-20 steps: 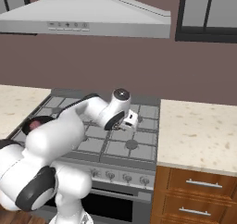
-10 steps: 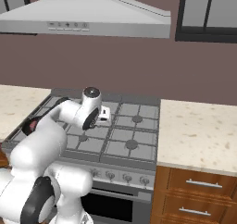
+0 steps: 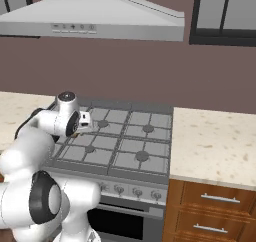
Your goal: Put the onion and potato in the pan. Then turn on the front left burner and set the heat to medium.
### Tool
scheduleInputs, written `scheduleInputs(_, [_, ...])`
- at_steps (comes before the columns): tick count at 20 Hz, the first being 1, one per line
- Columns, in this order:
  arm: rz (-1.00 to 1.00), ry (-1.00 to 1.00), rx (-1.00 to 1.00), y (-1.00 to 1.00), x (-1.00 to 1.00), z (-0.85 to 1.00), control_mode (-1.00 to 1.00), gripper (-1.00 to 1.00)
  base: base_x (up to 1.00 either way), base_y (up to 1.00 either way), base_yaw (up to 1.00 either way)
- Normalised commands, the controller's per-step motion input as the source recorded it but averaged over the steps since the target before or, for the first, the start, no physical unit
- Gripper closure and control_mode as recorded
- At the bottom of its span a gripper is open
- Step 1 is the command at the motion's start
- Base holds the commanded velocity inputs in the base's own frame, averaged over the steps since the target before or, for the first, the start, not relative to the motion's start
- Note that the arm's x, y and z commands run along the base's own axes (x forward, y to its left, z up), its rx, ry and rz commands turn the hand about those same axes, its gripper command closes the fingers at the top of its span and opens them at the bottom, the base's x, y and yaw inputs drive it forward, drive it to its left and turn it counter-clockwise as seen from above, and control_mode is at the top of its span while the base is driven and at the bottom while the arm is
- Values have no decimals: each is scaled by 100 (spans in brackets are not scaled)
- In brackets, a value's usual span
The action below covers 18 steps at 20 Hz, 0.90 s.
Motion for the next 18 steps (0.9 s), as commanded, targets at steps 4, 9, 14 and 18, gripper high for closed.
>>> scheduleInputs(4, [5, 26, -5, 86, 43, 0, -100, 100, 0, 0, 0])
scheduleInputs(9, [3, 16, 1, 45, 56, -3, -100, 100, 0, 0, 0])
scheduleInputs(14, [4, 7, 1, 56, 21, -9, -100, 100, 0, 0, 0])
scheduleInputs(18, [6, 1, 0, 60, 10, -27, -100, 100, 0, 0, 0])
